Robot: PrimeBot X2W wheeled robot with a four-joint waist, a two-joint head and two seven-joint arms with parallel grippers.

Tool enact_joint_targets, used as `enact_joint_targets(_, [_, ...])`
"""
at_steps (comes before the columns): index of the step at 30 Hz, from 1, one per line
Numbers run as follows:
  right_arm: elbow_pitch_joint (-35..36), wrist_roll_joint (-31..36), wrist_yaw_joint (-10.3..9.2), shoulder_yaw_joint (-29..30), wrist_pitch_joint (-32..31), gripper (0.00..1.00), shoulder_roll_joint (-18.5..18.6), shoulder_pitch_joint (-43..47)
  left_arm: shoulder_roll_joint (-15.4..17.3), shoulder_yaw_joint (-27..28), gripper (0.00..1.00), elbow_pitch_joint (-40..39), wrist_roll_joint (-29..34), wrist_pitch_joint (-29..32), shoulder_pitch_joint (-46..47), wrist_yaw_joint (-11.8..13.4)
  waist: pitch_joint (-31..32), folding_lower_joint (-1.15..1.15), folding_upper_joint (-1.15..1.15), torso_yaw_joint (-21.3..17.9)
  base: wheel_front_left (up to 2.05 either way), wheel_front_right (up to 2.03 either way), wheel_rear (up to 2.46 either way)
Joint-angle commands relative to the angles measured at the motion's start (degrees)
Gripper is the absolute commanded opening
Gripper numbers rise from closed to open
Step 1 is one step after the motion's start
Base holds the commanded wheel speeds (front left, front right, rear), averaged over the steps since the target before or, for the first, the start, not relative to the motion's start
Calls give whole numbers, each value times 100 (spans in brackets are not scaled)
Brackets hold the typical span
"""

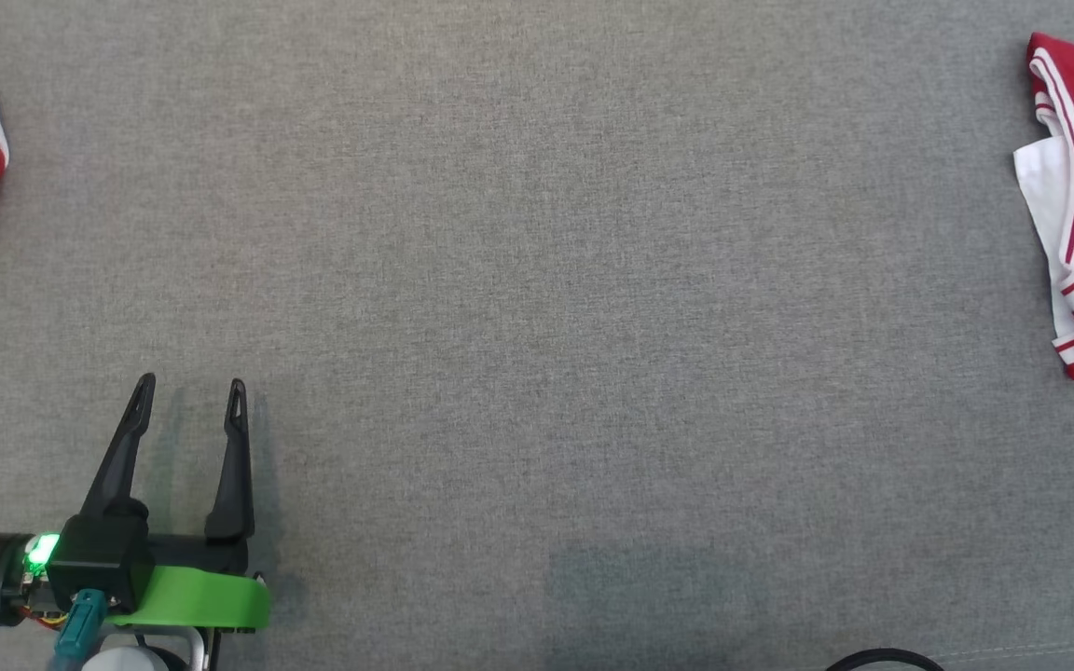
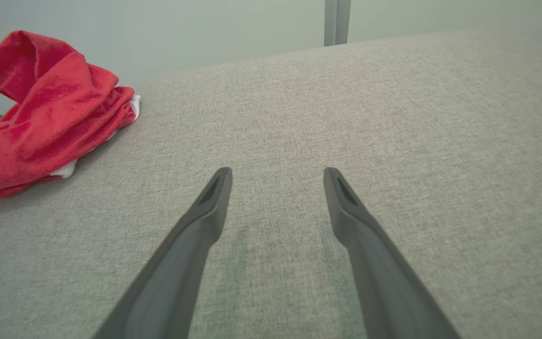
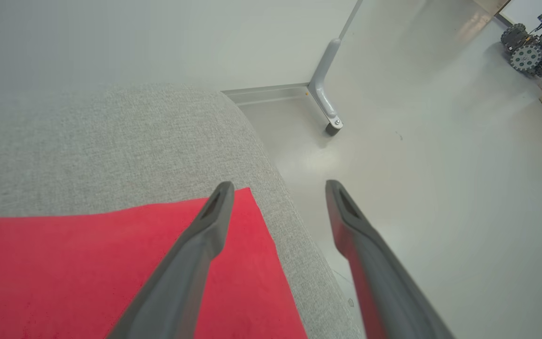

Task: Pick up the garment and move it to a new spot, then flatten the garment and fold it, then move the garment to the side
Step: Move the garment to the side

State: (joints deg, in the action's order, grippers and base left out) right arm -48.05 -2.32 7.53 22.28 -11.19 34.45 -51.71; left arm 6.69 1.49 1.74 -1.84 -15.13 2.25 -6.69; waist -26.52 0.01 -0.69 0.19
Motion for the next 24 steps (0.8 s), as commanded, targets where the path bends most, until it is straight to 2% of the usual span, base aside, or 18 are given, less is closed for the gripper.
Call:
enact_joint_targets(1, [92,70,-8,-16,271,100,-144,-4,2,34,100,6,-15,1,-83,32,216,-1,69,-78,0,0,0])
enact_joint_targets(5, [392,-146,-9,-374,988,100,-482,335,-86,116,100,95,-53,1,-234,80,704,-1,69,-104,0,0,0])
enact_joint_targets(8, [762,-563,-8,-777,1343,100,-566,814,-145,129,100,221,-63,1,-373,125,1174,-1,69,-46,0,0,0])
enact_joint_targets(11, [1339,-1000,-9,-1092,1790,100,-582,1645,-232,161,100,406,-197,1,-490,164,1644,-1,69,99,0,0,0])
enact_joint_targets(14, [1980,-1301,-8,-1168,2168,100,-768,2725,-296,238,100,538,-313,1,-605,240,2062,-1,69,263,0,0,0])
enact_joint_targets(18, [2854,-1111,-8,-1204,2475,100,-1318,4025,-330,269,100,599,-297,1,-810,310,2421,-1,69,324,0,0,0])
enact_joint_targets(19, [2854,-1111,-8,-1204,2475,100,-1318,4025,-330,269,100,599,-297,1,-810,310,2421,-1,69,324,0,0,0])
enact_joint_targets(24, [3420,-648,-9,-1356,2631,100,-2097,5113,-352,227,100,697,-278,1,-992,318,2664,-1,69,335,0,0,0])
